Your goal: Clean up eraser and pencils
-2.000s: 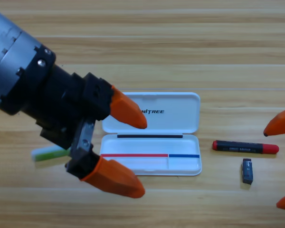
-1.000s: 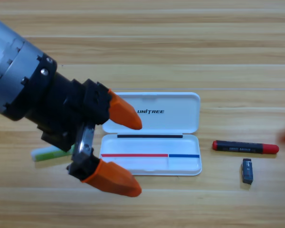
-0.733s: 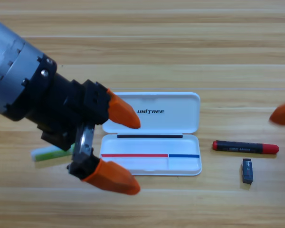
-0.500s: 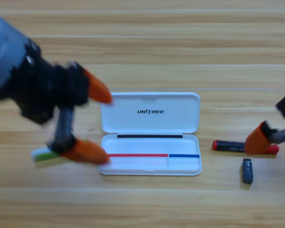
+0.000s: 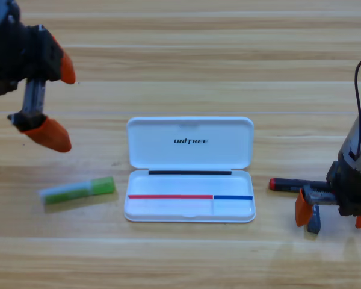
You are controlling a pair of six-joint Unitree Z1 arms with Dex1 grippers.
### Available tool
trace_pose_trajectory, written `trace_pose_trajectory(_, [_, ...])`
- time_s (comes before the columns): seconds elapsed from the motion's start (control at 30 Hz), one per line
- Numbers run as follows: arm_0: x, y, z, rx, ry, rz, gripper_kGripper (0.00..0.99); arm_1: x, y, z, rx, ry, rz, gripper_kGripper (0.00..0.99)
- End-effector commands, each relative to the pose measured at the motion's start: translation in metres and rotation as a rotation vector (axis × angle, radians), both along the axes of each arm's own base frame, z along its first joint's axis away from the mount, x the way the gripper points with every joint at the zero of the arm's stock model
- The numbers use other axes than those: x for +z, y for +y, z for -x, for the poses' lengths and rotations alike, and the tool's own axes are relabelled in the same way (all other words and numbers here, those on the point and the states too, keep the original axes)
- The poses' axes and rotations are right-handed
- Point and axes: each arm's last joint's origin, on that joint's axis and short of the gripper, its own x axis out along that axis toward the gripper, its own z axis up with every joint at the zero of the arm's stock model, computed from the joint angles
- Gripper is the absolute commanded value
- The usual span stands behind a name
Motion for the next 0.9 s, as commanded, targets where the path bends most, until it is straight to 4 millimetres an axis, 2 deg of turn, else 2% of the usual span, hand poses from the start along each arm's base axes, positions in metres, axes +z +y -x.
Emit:
trace_pose_trajectory(0.03, [-0.046, 0.006, -0.046, 0.108, 0.1, -0.137, 0.988, -0.025, -0.003, -0.015, -0.068, 0.034, 0.017, 0.922])
trace_pose_trajectory(0.2, [-0.063, 0.004, -0.052, 0.114, 0.142, -0.163, 0.988, -0.032, 0.0, -0.019, -0.091, 0.03, 0.016, 0.92])
trace_pose_trajectory(0.37, [-0.079, 0.003, -0.062, 0.137, 0.144, -0.159, 0.988, -0.039, 0.002, -0.021, -0.11, 0.039, 0.024, 0.819])
trace_pose_trajectory(0.57, [-0.11, 0.005, -0.071, 0.14, 0.169, -0.186, 0.988, -0.045, 0.002, -0.019, -0.117, 0.062, 0.034, 0.793])
trace_pose_trajectory(0.77, [-0.144, 0.005, -0.08, 0.133, 0.22, -0.226, 0.986, -0.052, 0.003, -0.019, -0.111, 0.071, 0.035, 0.201])
trace_pose_trajectory(0.87, [-0.155, 0.005, -0.085, 0.122, 0.245, -0.241, 0.986, -0.06, 0.004, -0.019, -0.112, 0.101, 0.035, 0.012])
trace_pose_trajectory(0.9, [-0.158, 0.004, -0.086, 0.119, 0.251, -0.243, 0.986, -0.061, 0.005, -0.019, -0.112, 0.106, 0.032, 0.0])
